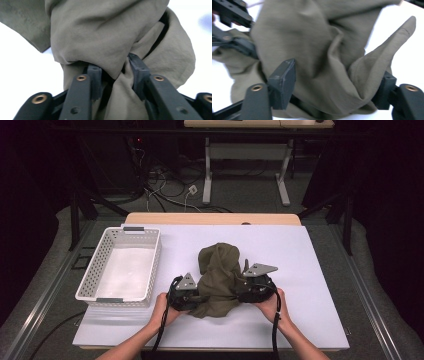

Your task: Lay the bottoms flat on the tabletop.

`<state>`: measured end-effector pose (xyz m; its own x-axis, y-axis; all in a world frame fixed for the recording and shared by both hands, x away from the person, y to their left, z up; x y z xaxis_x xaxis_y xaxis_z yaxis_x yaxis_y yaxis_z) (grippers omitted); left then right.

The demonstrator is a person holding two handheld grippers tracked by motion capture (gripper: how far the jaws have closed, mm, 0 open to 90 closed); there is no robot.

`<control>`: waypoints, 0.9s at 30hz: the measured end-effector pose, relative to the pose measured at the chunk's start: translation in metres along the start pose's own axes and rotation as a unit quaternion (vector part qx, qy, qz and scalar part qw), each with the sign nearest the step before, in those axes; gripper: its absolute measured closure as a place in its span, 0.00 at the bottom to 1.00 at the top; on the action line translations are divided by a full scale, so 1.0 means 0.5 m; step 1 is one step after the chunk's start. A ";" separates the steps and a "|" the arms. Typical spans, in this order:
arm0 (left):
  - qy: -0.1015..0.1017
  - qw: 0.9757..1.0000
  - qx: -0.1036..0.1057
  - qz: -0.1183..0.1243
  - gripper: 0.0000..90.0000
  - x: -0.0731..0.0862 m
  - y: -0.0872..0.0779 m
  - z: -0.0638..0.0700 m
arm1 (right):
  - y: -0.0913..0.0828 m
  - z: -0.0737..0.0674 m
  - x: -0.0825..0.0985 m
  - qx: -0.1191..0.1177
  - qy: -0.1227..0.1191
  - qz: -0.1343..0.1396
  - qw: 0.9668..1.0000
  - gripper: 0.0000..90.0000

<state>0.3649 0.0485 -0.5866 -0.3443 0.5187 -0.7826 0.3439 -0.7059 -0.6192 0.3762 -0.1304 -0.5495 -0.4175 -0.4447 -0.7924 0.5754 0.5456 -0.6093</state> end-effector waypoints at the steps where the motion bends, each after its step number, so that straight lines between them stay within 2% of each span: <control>1: 0.000 1.000 -0.001 0.004 0.84 -0.004 -0.002 0.001 | 0.001 -0.005 0.000 -0.005 -0.006 -0.002 1.000 0.31; 4: 0.000 1.000 0.000 0.009 0.86 -0.008 -0.002 0.005 | 0.011 -0.013 0.005 -0.003 -0.017 -0.014 1.000 0.38; 10: 0.011 1.000 -0.004 0.021 0.89 -0.020 -0.009 0.011 | 0.029 -0.007 0.022 0.002 -0.014 -0.028 1.000 0.78; 13: 0.013 0.999 -0.003 0.029 0.90 -0.027 -0.017 0.014 | 0.025 -0.003 0.021 0.012 -0.010 -0.026 1.000 0.93; 19: 0.008 0.998 -0.004 0.057 0.91 -0.045 -0.043 0.012 | -0.004 -0.002 0.001 0.025 -0.005 -0.001 1.000 0.97; 23: -0.009 0.997 0.000 0.070 0.92 -0.051 -0.056 0.003 | -0.028 -0.002 -0.016 0.032 -0.007 0.024 0.999 0.98; 25: -0.012 0.998 -0.001 0.066 0.91 -0.049 -0.054 -0.002 | -0.030 -0.002 -0.017 0.033 -0.007 0.026 0.999 0.98; 27: -0.018 0.998 0.002 0.059 0.90 -0.043 -0.046 -0.007 | -0.021 0.003 -0.010 0.040 -0.008 0.013 0.999 0.97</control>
Point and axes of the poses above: each handheld gripper's, and its own axes: y roughly forward along the jaws, x roughly out of its underside, z roughly to its right, the point moved 7 cm from there along y, roughly forward along the jaws
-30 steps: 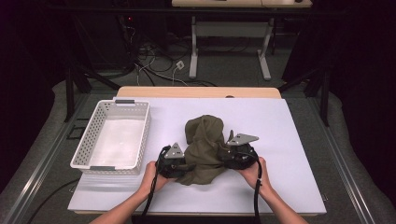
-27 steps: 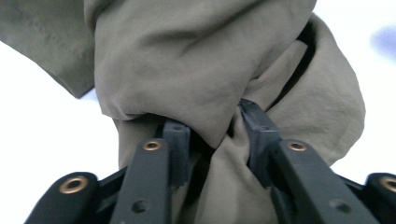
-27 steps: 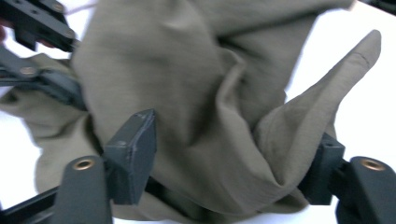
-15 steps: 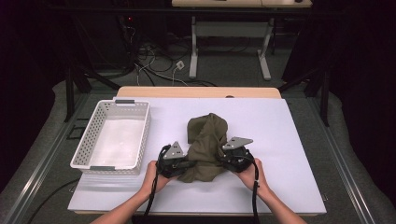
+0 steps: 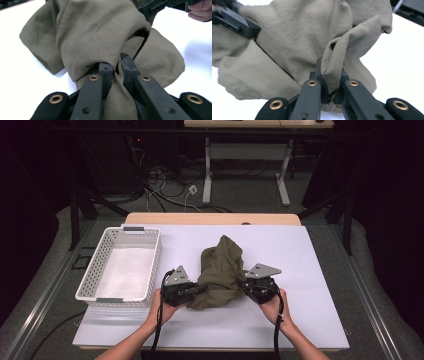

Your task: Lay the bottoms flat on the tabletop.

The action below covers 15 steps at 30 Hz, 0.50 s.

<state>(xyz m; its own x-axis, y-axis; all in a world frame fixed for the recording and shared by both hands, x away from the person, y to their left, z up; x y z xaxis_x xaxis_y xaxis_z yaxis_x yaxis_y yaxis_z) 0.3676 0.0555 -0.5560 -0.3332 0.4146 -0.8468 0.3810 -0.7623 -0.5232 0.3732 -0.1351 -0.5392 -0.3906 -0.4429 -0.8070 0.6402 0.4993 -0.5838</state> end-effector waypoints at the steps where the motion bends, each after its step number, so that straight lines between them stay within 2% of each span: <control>1: 0.001 1.000 0.002 -0.005 0.89 0.004 0.003 -0.001 | 0.007 0.002 0.006 0.001 0.001 -0.006 1.000 0.97; 2: 0.001 1.000 0.002 -0.008 0.86 0.005 0.005 0.000 | 0.015 0.005 0.013 -0.002 0.002 -0.018 1.000 0.97; 4: 0.006 1.000 0.003 -0.021 0.73 0.009 0.009 0.002 | 0.026 0.010 0.023 0.000 0.006 -0.027 1.000 0.97; 5: 0.009 1.000 0.007 -0.025 0.70 0.010 0.009 0.005 | 0.030 0.011 0.026 0.000 0.006 -0.031 0.999 0.97; 7: 0.014 0.999 0.009 -0.036 0.55 0.013 0.010 0.009 | 0.032 0.012 0.027 0.002 0.005 -0.033 0.999 0.97; 9: 0.016 0.999 0.018 -0.046 0.44 0.017 0.009 0.016 | 0.033 0.014 0.028 0.004 0.005 -0.035 0.999 0.97; 12: 0.021 0.997 0.032 -0.067 0.34 0.027 0.011 0.025 | 0.034 0.016 0.032 0.008 0.007 -0.039 0.999 0.96; 13: 0.023 0.997 0.025 -0.067 0.31 0.029 0.013 0.025 | 0.035 0.017 0.033 0.008 0.006 -0.041 0.999 0.96; 15: 0.023 0.996 0.027 -0.077 0.25 0.033 0.018 0.028 | 0.037 0.019 0.034 0.010 0.005 -0.042 0.999 0.96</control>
Point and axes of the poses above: each handheld gripper's, and its own axes: y roughly forward along the jaws, x roughly out of its underside, z roughly to its right, the point moved 7 cm from there along y, roughly forward along the jaws
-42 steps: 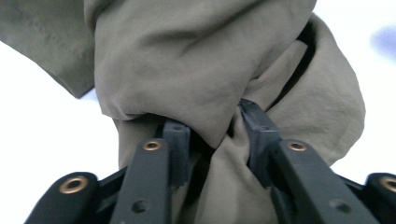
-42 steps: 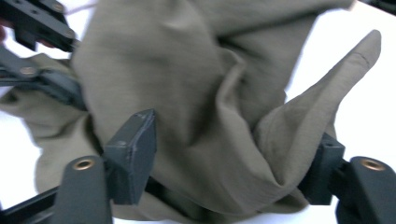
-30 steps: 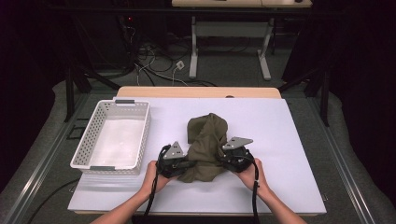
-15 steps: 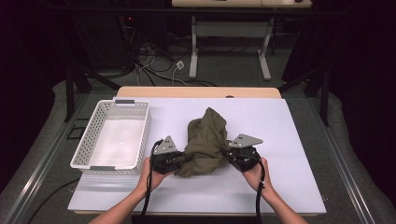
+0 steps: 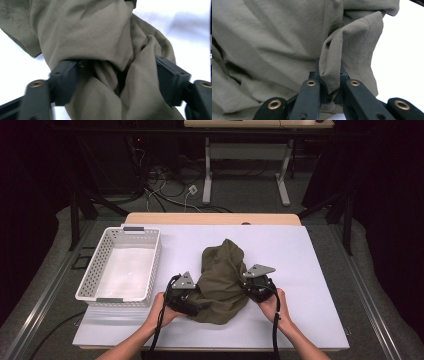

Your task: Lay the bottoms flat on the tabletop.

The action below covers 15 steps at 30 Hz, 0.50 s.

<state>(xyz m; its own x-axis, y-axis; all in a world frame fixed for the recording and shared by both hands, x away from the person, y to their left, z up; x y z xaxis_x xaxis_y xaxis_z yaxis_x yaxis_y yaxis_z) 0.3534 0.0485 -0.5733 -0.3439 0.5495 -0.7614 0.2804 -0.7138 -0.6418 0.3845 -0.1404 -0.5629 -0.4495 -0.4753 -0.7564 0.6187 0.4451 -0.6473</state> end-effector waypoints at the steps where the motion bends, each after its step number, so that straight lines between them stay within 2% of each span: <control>1: -0.001 1.000 -0.001 -0.002 0.25 0.001 0.003 0.000 | 0.001 0.001 0.001 0.001 0.000 -0.001 1.000 0.96; 5: -0.002 1.000 -0.003 -0.015 0.25 0.008 0.015 -0.005 | 0.001 0.008 0.002 0.009 0.001 0.000 1.000 0.96; 7: -0.002 1.000 -0.001 -0.021 0.30 0.013 0.021 -0.008 | -0.001 0.010 0.002 0.008 0.002 -0.001 1.000 0.96; 9: -0.005 1.000 -0.008 -0.022 0.40 0.017 0.027 -0.011 | 0.000 0.010 0.003 0.009 0.001 -0.002 1.000 0.96; 12: -0.015 1.000 -0.003 -0.016 0.57 0.020 0.032 -0.014 | 0.000 0.008 0.002 0.006 0.000 -0.002 1.000 0.95; 15: -0.023 1.000 0.005 -0.017 0.72 0.025 0.037 -0.017 | 0.000 0.007 0.002 0.005 0.002 -0.002 1.000 0.89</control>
Point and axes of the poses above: each handheld gripper's, and its own axes: y roughly forward along the jaws, x roughly out of its underside, z roughly to its right, the point moved 7 cm from there along y, roughly forward along the jaws
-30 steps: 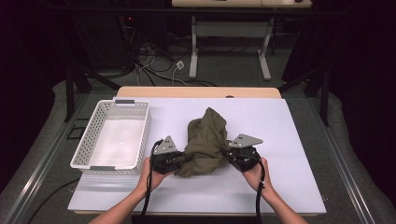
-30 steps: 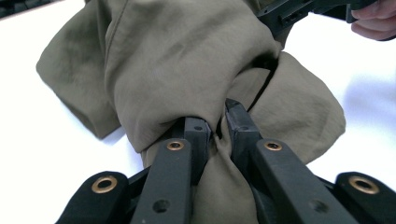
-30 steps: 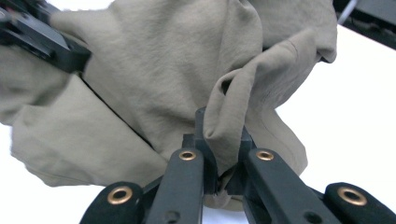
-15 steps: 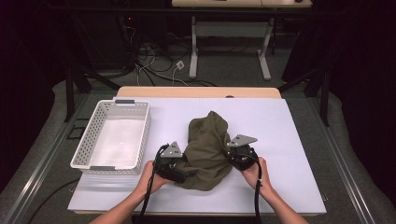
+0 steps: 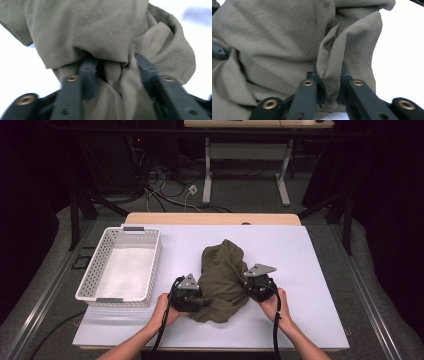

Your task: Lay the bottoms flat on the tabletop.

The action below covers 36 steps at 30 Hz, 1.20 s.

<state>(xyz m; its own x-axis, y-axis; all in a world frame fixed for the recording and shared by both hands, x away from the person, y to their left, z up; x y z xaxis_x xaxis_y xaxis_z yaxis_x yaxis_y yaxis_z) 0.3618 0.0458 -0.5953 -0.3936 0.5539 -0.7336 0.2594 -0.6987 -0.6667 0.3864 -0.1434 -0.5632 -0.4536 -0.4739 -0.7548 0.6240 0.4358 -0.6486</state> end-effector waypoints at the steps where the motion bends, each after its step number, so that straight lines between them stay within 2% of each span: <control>1: -0.005 1.000 0.003 0.000 0.75 0.002 0.001 -0.001 | 0.000 -0.001 -0.001 -0.001 0.002 0.002 1.000 0.85; 5: -0.012 1.000 0.012 -0.001 0.85 0.003 0.003 -0.001 | -0.004 -0.003 -0.006 -0.010 0.006 0.011 1.000 0.68; 7: -0.010 1.000 0.005 0.006 0.88 -0.001 0.000 -0.001 | -0.003 -0.004 -0.006 -0.011 0.008 0.010 1.000 0.63; 9: -0.005 1.000 -0.001 0.013 0.90 -0.007 -0.007 -0.003 | -0.001 -0.005 -0.005 -0.018 0.009 0.010 1.000 0.67; 11: -0.007 1.000 -0.009 0.024 0.91 -0.012 -0.015 -0.007 | 0.001 -0.006 -0.003 -0.025 0.012 0.007 1.000 0.77; 16: -0.008 0.998 -0.036 0.052 0.92 -0.025 -0.039 -0.024 | 0.000 -0.008 -0.001 -0.023 0.006 0.007 1.000 0.95; 21: -0.020 0.994 -0.069 0.079 0.91 -0.036 -0.058 -0.048 | -0.016 -0.016 -0.014 -0.022 0.002 0.022 1.000 0.97; 23: -0.023 0.994 -0.068 0.076 0.91 -0.033 -0.057 -0.057 | -0.027 -0.020 -0.023 -0.025 0.001 0.035 0.999 0.97; 25: -0.026 0.995 -0.065 0.071 0.89 -0.031 -0.056 -0.060 | -0.033 -0.025 -0.028 -0.025 -0.002 0.041 0.999 0.97; 27: -0.025 0.996 -0.065 0.063 0.85 -0.029 -0.054 -0.059 | -0.028 -0.025 -0.024 -0.027 -0.002 0.033 0.999 0.96; 29: -0.021 0.996 -0.062 0.057 0.81 -0.028 -0.054 -0.054 | -0.017 -0.022 -0.015 -0.022 -0.004 0.020 1.000 0.86; 31: -0.019 0.997 -0.059 0.053 0.72 -0.027 -0.054 -0.049 | -0.007 -0.016 -0.007 -0.027 0.004 0.010 1.000 0.84; 32: -0.019 0.997 -0.059 0.052 0.68 -0.027 -0.055 -0.046 | -0.004 -0.013 -0.004 -0.027 0.005 0.004 1.000 0.76; 34: -0.014 0.997 -0.063 0.049 0.54 -0.028 -0.059 -0.040 | -0.004 -0.008 -0.003 -0.030 0.010 0.003 0.999 0.70; 36: -0.010 0.997 -0.059 0.050 0.46 -0.030 -0.064 -0.032 | -0.011 -0.005 -0.004 -0.029 0.012 0.003 1.000 0.58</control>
<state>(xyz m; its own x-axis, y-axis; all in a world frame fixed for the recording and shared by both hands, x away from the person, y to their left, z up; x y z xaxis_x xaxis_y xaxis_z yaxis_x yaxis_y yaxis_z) 0.3733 0.0670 -0.5654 -0.3788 0.4743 -0.7947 0.3992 -0.6910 -0.6027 0.3825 -0.1429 -0.5584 -0.4663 -0.4526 -0.7601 0.5893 0.4819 -0.6485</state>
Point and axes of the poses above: each handheld gripper's, and its own axes: y roughly forward along the jaws, x roughly out of its underside, z roughly to its right, the point moved 7 cm from there along y, roughly forward along the jaws
